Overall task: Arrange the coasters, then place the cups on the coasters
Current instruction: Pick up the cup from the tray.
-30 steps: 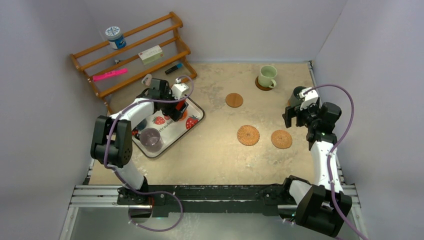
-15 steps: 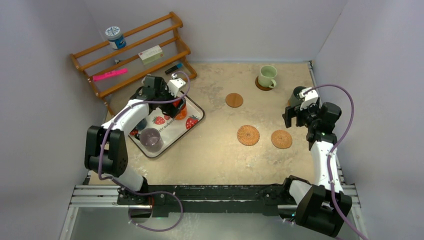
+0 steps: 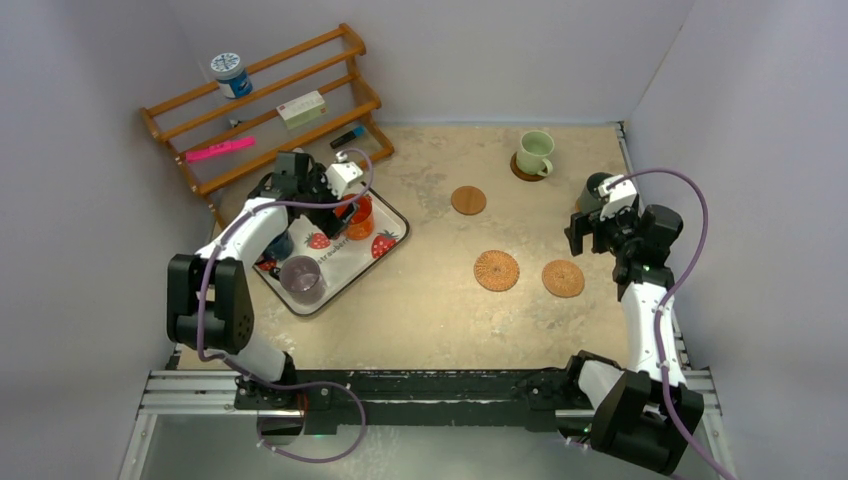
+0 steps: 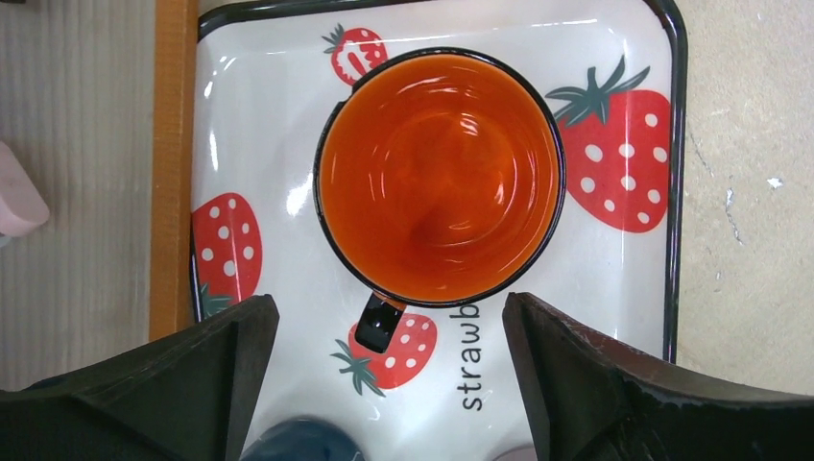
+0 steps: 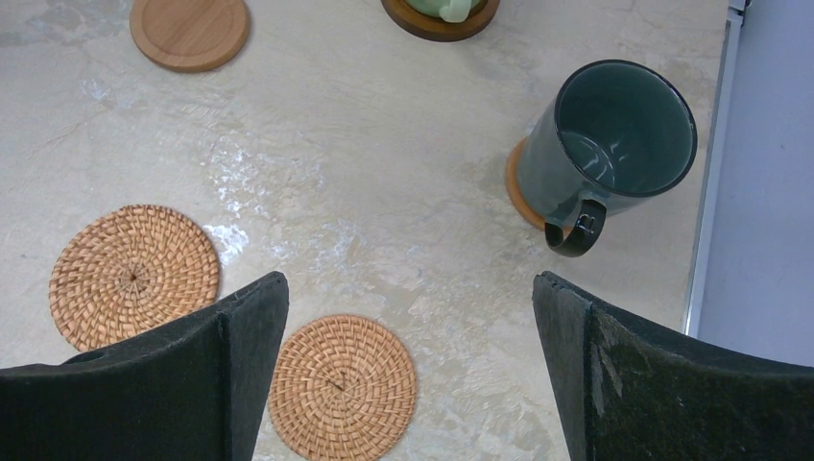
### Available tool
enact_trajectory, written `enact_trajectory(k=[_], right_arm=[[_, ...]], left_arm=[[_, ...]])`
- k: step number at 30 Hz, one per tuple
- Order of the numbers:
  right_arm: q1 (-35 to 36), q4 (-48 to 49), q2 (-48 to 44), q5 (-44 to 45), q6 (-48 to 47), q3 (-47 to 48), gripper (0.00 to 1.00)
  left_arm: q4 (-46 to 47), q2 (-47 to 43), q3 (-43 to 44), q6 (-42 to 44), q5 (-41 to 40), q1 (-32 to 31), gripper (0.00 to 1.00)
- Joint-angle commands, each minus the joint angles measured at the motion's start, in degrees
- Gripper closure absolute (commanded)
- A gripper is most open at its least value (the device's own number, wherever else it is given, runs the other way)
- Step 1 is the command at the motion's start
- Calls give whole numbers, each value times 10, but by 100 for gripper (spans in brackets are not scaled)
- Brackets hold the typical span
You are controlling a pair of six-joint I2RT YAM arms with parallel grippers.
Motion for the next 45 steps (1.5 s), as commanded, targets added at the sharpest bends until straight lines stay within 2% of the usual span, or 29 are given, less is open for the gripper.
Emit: enact_trajectory(k=[1, 12, 21, 28, 34, 45], right_arm=[[-1, 9, -15, -12, -4, -6, 1], [0, 12, -11, -12, -6, -6, 1], [-1, 13, -7, -13, -6, -6, 1], [-1, 12, -3, -14, -8, -6, 1], [-1, 12, -1, -14, -8, -5, 1], [0, 11, 0, -16, -8, -4, 1]], left_arm=[[-10, 14, -3, 47, 35, 9, 8], [3, 53, -10, 66, 39, 14, 16], [-2, 85, -3, 88, 79, 20, 34], [-39, 119, 26, 94, 108, 26, 54], [-30, 113, 24, 86, 111, 29, 63], [-6, 82, 14, 64, 106, 29, 63]])
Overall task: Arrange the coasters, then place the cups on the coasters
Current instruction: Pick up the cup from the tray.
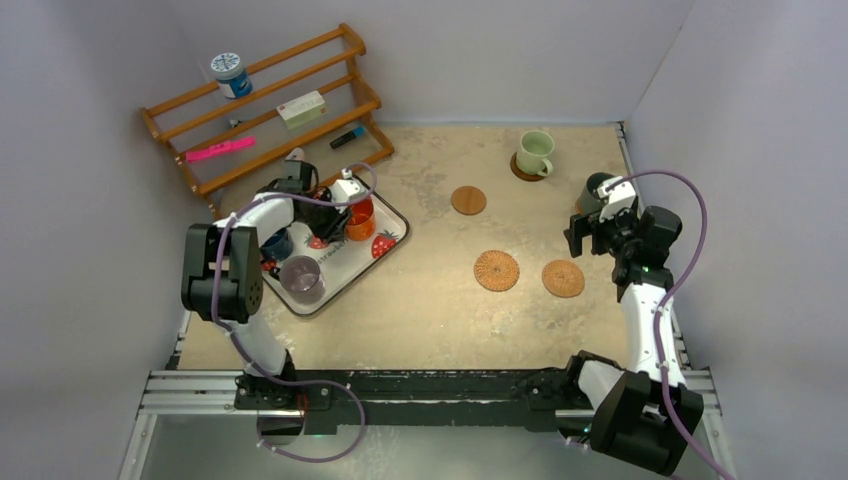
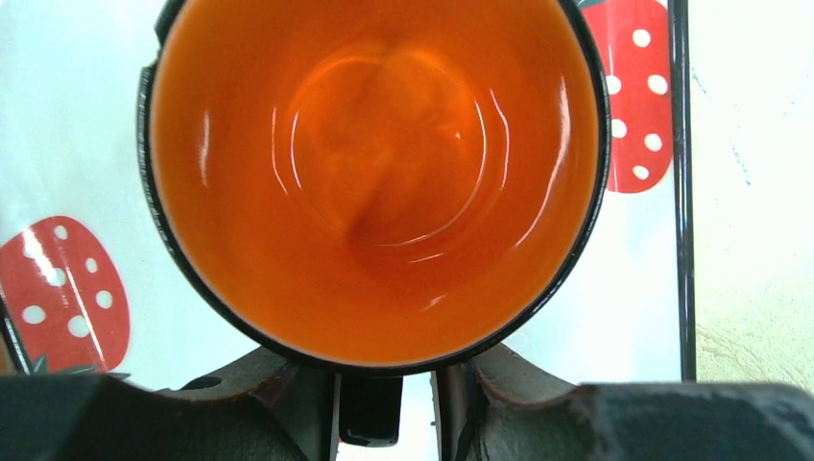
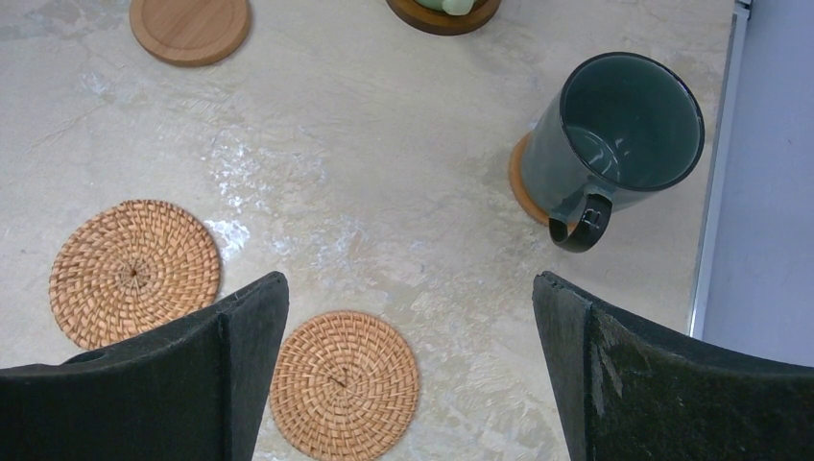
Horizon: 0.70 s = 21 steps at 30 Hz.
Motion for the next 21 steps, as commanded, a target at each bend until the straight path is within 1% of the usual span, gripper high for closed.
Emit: enact_trajectory(k=[1, 7, 12, 14, 16, 19, 20, 21], right_arm=[[0, 10, 2, -16, -7, 2, 1], [0, 8, 3, -17, -7, 3, 1], [0, 7, 3, -18, -7, 4, 1], [-1, 7, 2, -19, -7, 4, 1], [0, 6, 2, -18, -8, 4, 1], [-1, 6, 2, -19, -8, 4, 1], [-1, 6, 2, -19, -8, 4, 1], [-1, 6, 3, -19, -7, 4, 1]], left_arm=[[31, -40, 4, -12, 20, 3, 62], [59, -62, -13, -23, 11, 3, 58], [68, -58, -18, -18, 17, 3, 60], [66, -49, -16, -15, 18, 3, 66], [58, -39, -10, -11, 19, 3, 75], [44, -29, 0, -6, 28, 3, 91], [40, -29, 1, -4, 31, 3, 99], [38, -31, 3, -3, 36, 3, 100]])
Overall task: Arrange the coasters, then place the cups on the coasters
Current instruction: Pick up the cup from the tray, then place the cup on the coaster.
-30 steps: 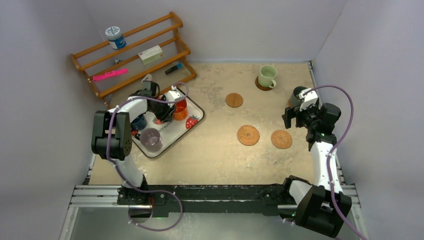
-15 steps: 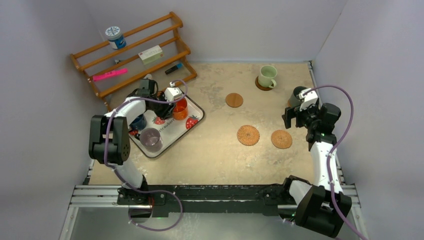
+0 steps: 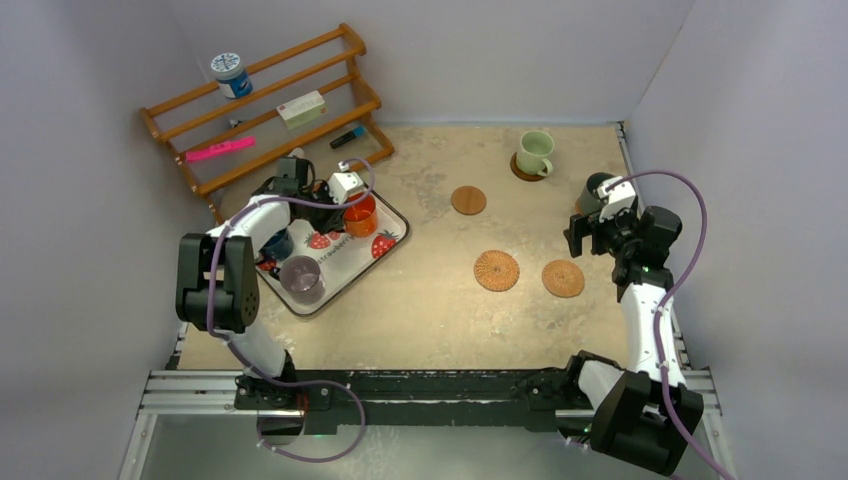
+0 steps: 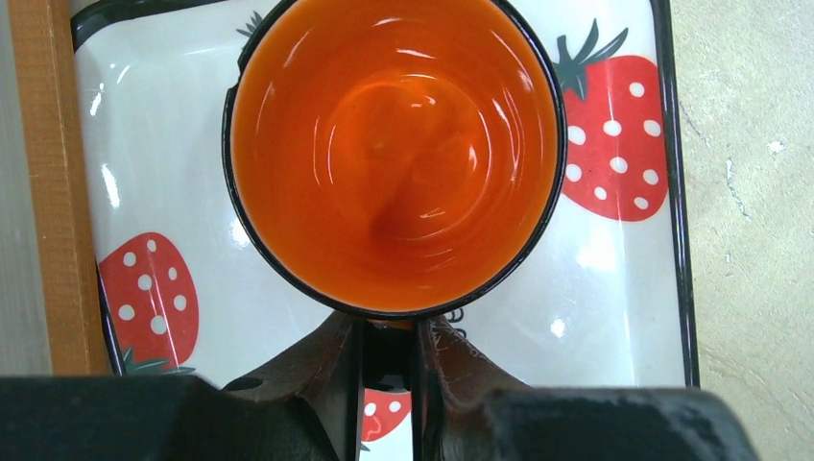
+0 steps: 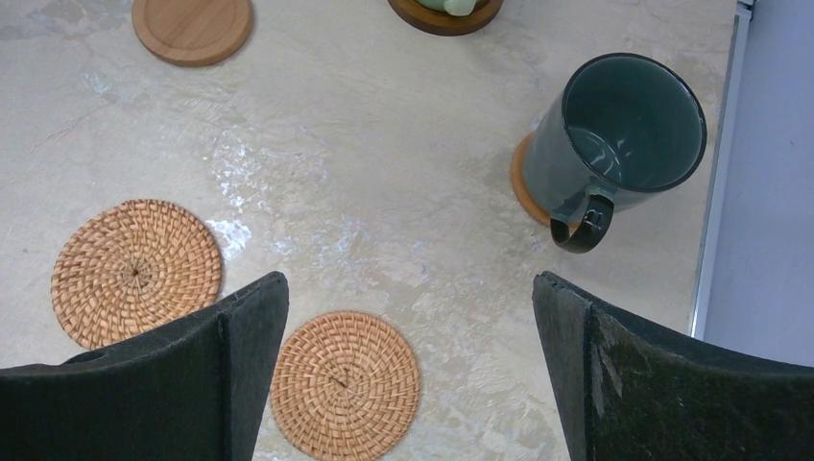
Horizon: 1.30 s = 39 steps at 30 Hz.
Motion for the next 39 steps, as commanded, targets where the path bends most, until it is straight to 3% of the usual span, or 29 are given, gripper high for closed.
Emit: enact_trajectory(k=[1, 12, 23, 34, 39], right_arm=[[-1, 6, 3, -18, -8, 5, 1], [-1, 2, -7, -14, -10, 5, 1], [-1, -10, -19, -7, -16, 9, 1], [-1, -122, -46, -9, -87, 26, 1], [-1, -154, -75, -15, -111, 9, 1]], left_arm=[[-5, 7, 15, 8, 34, 3, 100], [12, -67, 3, -8, 63, 3, 100], [-5, -84, 70, -37, 56, -38, 100], [2, -12, 198, -107, 28, -124, 100], [18, 34, 257, -133, -21, -165, 100]])
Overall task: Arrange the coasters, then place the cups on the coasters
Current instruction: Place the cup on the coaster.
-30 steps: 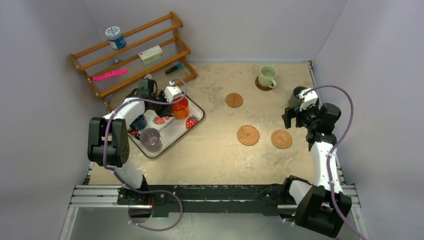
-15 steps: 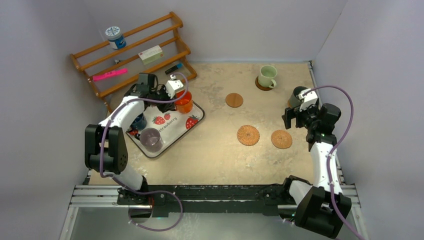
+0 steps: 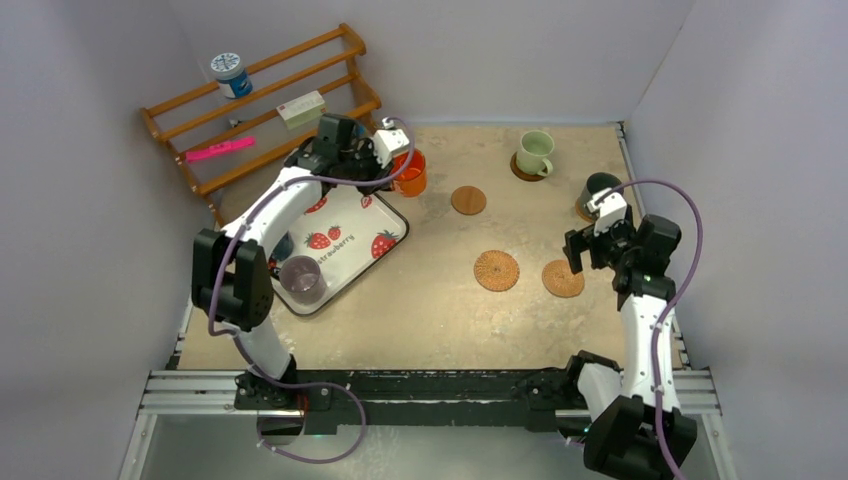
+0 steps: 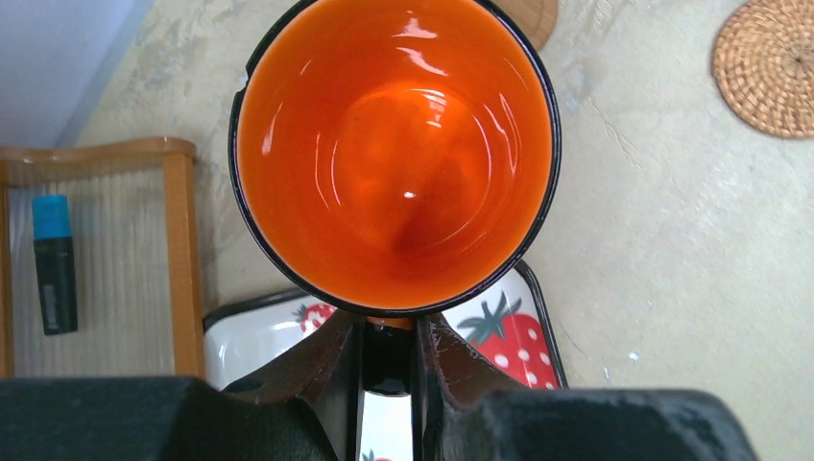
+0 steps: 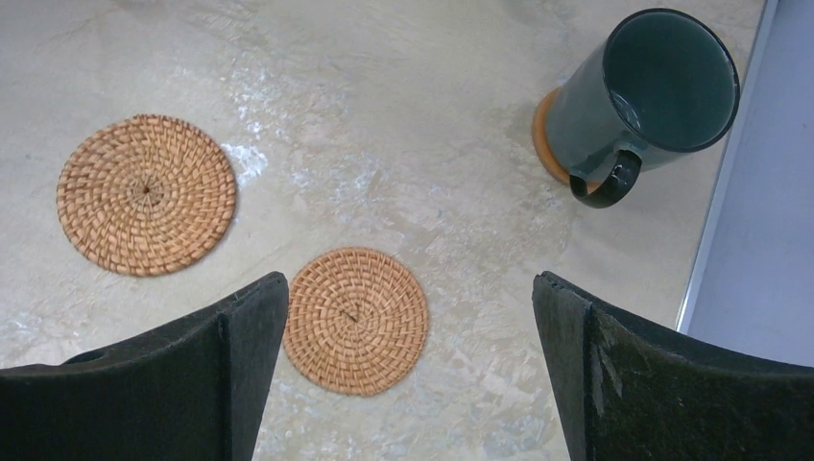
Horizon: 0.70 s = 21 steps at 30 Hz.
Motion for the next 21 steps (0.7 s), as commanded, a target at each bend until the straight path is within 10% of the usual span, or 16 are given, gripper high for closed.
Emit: enact_trajectory(k=[1, 21], right_arm=[[0, -47, -31, -18, -37, 2, 1], [-1, -57, -54, -25, -23, -11, 1]], left_arm=[[57, 29, 66, -42, -26, -35, 100], [77, 226, 276, -155, -128, -124, 100]])
